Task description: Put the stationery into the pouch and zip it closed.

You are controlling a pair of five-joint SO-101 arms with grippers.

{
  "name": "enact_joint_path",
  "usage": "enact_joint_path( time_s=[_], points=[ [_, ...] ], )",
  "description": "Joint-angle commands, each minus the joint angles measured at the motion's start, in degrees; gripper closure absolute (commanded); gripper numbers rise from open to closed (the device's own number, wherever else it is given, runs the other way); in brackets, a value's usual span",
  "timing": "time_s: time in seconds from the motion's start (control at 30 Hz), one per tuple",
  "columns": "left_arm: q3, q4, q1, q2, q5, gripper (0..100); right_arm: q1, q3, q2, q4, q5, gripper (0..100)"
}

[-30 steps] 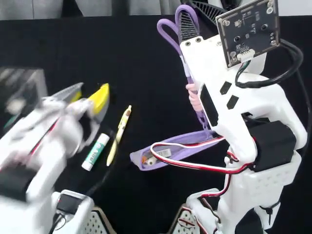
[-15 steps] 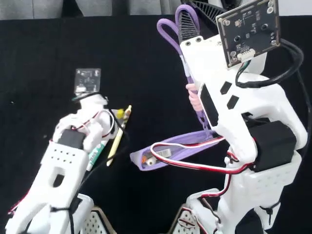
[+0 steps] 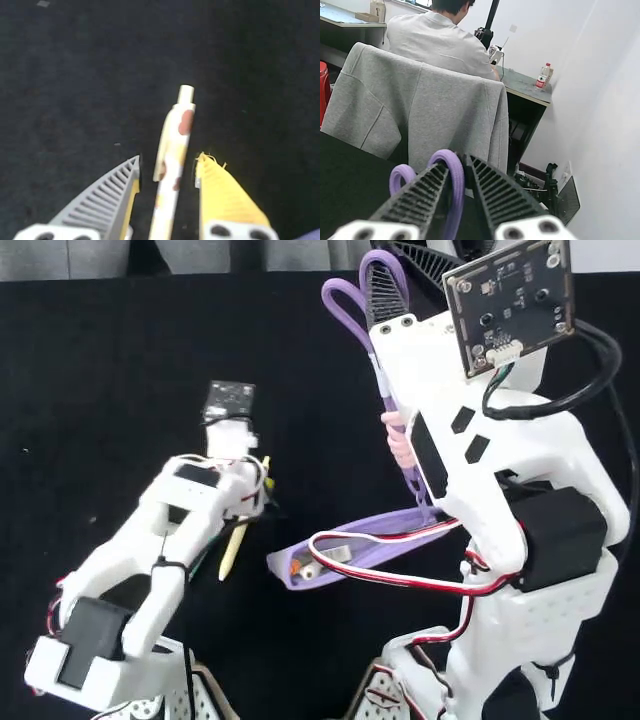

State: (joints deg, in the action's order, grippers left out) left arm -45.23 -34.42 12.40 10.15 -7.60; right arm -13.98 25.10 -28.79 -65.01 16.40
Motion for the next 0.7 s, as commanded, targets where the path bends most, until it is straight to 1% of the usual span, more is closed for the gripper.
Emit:
enact_joint_path(
  time_s=[0.0,0.13,0.4,0.47,0.6,0.67],
  points=[
    [4.1,1.7,3.1,-0.5,0.4,81,-0.3,0.0,-0.7,1.3,0.5,98.7],
    [3.8,6.0,3.4,-0.9,0.3,81,-0.3,0.0,-0.7,1.3,0.5,98.7],
    [7.7,6.0,0.3,-8.3,0.2,81,-0.3,0.0,-0.7,1.3,0.5,98.7],
    [10.5,4.2,0.3,-10.7,0.0,81,-0.3,0.0,-0.7,1.3,0.5,98.7],
    [17.8,-2.4,0.1,-16.0,-0.1,82,-0.3,0.0,-0.7,1.3,0.5,98.7],
    [21.0,-4.8,0.1,-19.0,0.3,86,-0.3,0.0,-0.7,1.3,0.5,98.7]
  ],
)
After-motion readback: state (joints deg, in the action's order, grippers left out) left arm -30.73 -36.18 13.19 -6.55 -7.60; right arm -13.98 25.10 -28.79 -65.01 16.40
